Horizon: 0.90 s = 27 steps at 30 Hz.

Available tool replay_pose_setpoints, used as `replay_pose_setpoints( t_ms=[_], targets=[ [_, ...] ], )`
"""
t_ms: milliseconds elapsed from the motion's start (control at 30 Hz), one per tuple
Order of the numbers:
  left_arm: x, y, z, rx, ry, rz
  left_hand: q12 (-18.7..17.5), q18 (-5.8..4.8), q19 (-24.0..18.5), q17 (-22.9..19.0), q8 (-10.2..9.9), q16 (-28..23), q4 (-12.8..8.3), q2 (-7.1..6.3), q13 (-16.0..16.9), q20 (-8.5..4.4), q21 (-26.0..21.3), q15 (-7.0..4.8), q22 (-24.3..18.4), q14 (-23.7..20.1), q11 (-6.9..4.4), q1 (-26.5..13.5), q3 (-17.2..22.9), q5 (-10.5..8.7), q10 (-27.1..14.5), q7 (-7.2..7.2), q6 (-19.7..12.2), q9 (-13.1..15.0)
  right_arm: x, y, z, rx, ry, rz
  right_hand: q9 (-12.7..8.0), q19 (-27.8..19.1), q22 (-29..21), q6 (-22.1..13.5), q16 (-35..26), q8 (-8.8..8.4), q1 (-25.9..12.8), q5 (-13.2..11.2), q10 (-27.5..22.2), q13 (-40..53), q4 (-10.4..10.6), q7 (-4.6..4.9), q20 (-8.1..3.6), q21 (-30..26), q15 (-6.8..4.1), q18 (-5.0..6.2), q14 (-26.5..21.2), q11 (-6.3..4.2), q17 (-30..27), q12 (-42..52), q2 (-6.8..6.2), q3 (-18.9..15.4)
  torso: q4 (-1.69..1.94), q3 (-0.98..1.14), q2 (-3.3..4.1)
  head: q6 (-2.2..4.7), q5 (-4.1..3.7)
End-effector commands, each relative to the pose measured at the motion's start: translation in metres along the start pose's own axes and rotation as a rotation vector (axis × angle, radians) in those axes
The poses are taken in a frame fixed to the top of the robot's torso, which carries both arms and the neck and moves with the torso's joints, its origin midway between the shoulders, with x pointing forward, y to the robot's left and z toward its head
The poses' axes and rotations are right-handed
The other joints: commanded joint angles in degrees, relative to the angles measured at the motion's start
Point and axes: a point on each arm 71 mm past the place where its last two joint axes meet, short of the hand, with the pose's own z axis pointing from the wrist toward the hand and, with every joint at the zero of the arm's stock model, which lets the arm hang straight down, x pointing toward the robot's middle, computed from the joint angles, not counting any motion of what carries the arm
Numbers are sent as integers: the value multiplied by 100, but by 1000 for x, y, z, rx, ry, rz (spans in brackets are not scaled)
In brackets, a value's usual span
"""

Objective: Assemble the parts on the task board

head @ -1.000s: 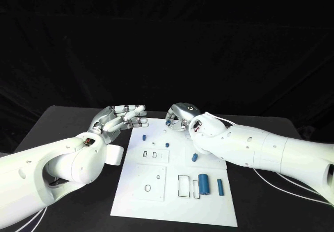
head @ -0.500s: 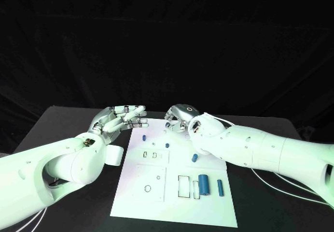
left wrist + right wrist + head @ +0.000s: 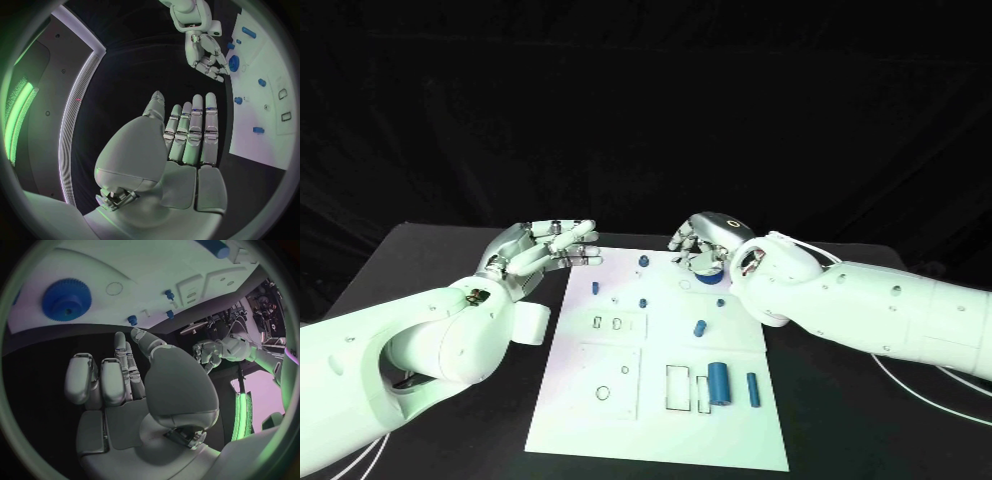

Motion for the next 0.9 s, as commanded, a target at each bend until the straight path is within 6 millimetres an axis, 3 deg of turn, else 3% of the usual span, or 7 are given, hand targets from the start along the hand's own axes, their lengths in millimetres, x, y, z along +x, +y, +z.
replay_pose_setpoints(
  t_ms=[33, 133, 200, 233, 333, 500, 900],
  targets=[
    [0, -2, 0, 9, 24, -11, -23, 14, -23, 12, -19, -30, -35, 34, -1, -4, 41, 14, 10, -8, 9, -20, -4, 5, -4, 29, -8, -4, -6, -13, -12, 87, 94, 100, 11, 113, 144, -91, 106, -26, -280, 101, 346, 263, 123, -55, -31, 94, -84, -106, 183, -74, 135, 384, -117, -237, -70, -8, -25, 22, -3],
    [-1, -2, 0, 10, 23, -11, -22, 15, -23, 16, -19, -29, -39, 36, 0, -4, 44, 12, 12, -1, 6, -16, -2, 5, 0, 26, -3, -2, -11, -24, -21, 121, 136, 112, 33, 231, 325, -168, 336, -34, -382, -139, 488, 738, 215, -98, -79, 212, -128, -146, 253, -115, 484, 960, -146, -484, -89, -7, -35, 19, -12],
    [-2, -2, 0, 10, 22, -10, -22, 15, -22, 17, -19, -29, -41, 37, 1, -4, 45, 11, 12, 1, 5, -14, -1, 5, 2, 25, -2, -2, -13, -32, -25, 141, 159, 115, 99, 328, 484, -250, 580, 10, -329, -156, 251, 2231, 300, -102, -109, 309, -133, -182, 299, -125, 847, 2416, -79, -743, -100, -1, -36, 16, -14],
    [-2, -2, 0, 10, 22, -10, -22, 15, -22, 17, -19, -29, -41, 37, 1, -4, 45, 11, 12, 1, 5, -14, -1, 5, 2, 25, -2, -2, -14, -34, -27, 148, 165, 114, 209, 359, 557, -288, 728, 127, -187, -86, -261, 3494, 394, -100, -28, 339, -97, -205, 305, -119, 1044, 3602, 26, -967, -107, 4, -38, 11, -12],
    [-3, -2, 0, 10, 22, -10, -22, 15, -22, 17, -19, -29, -41, 37, 1, -4, 45, 11, 12, 1, 5, -14, -1, 5, 2, 25, -2, -2, -15, -41, -29, 167, 180, 105, 222, 404, 640, -492, 888, 90, -174, -100, -23, 4174, 467, -40, -50, 383, -74, -204, 348, -54, 1339, 4255, 15, -1082, -95, -4, -31, 3, -25],
    [-3, -2, 0, 10, 22, -10, -22, 15, -22, 17, -19, -29, -41, 37, 1, -4, 45, 11, 12, 1, 5, -14, -1, 5, 2, 25, -2, -2, -14, -47, -26, 180, 187, 90, 284, 441, 715, -615, 1038, 140, -77, -22, 63, 4720, 548, -10, -21, 417, -44, -215, 387, -24, 1602, 4755, 32, -1199, -80, -7, -31, -8, -46],
    [-4, -2, 1, 7, 20, -9, -22, 15, -22, 17, -19, -29, -41, 37, 1, -4, 45, 11, 12, 1, 5, -14, -1, 5, 2, 25, -2, -2, 3, -51, -16, 199, 203, 53, 315, 415, 691, -718, 1077, 158, 0, 64, 29, 4851, 589, 13, -3, 385, -24, -206, 392, -3, 1669, 4861, 53, -1241, -64, -11, -31, -66, -37]
  ],
)
